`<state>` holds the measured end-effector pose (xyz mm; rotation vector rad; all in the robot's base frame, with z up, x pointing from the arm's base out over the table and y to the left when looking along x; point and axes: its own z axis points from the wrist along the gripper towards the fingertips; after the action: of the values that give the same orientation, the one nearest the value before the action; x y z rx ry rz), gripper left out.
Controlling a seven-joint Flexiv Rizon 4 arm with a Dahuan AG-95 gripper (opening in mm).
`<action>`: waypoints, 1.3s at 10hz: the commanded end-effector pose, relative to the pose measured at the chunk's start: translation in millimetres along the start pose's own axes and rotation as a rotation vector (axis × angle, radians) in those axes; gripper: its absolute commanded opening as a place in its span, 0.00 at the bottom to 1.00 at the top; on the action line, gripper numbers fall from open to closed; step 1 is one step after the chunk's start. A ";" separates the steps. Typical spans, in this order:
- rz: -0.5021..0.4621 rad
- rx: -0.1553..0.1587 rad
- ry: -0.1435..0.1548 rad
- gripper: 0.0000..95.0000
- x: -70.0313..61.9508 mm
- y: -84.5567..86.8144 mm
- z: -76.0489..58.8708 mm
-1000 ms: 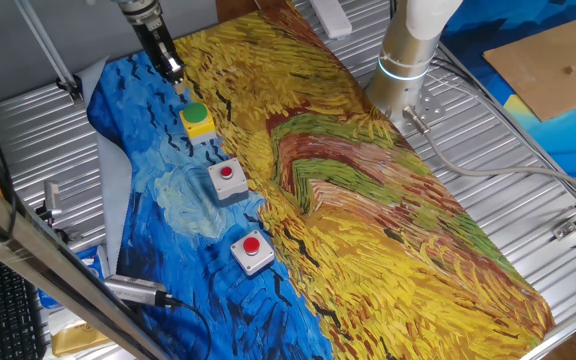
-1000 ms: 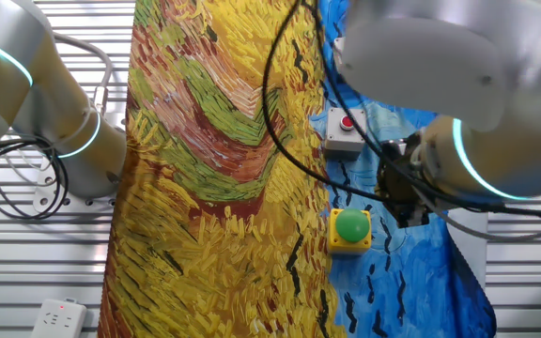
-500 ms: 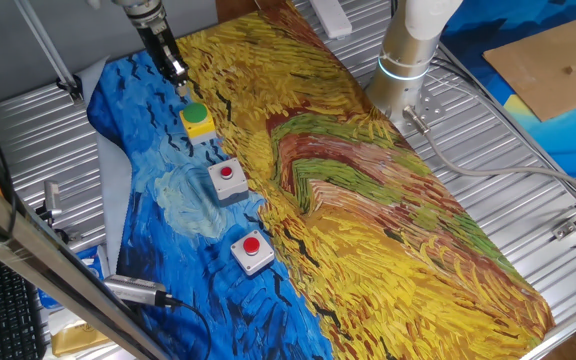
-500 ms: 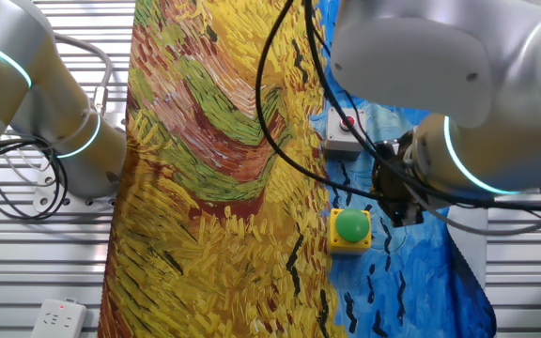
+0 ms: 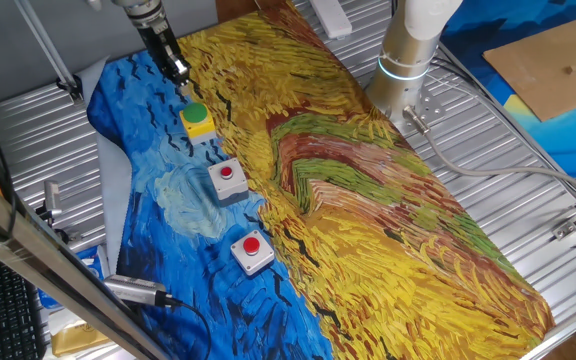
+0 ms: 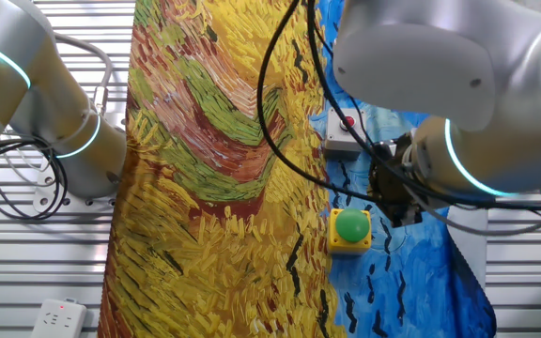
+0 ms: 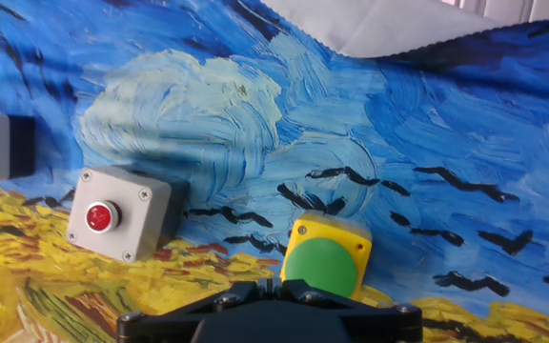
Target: Press three buttons from left to right in sequence
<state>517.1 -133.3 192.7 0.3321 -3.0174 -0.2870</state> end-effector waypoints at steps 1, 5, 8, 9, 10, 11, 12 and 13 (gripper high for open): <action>-0.003 -0.005 -0.004 0.00 0.0 -0.3 0.0; -0.007 -0.006 -0.011 0.00 0.1 0.1 -0.2; 0.005 -0.005 -0.010 0.00 0.1 0.1 -0.2; 0.013 -0.004 -0.012 0.00 0.1 0.1 -0.2; 0.027 -0.001 -0.011 0.00 0.1 0.1 -0.2; 0.045 0.000 -0.011 0.00 0.1 0.1 -0.2; 0.063 0.006 -0.008 0.00 0.1 0.1 -0.2; 0.082 0.015 -0.004 0.00 0.1 0.1 -0.2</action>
<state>517.0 -133.1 193.1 0.2144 -3.0284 -0.2627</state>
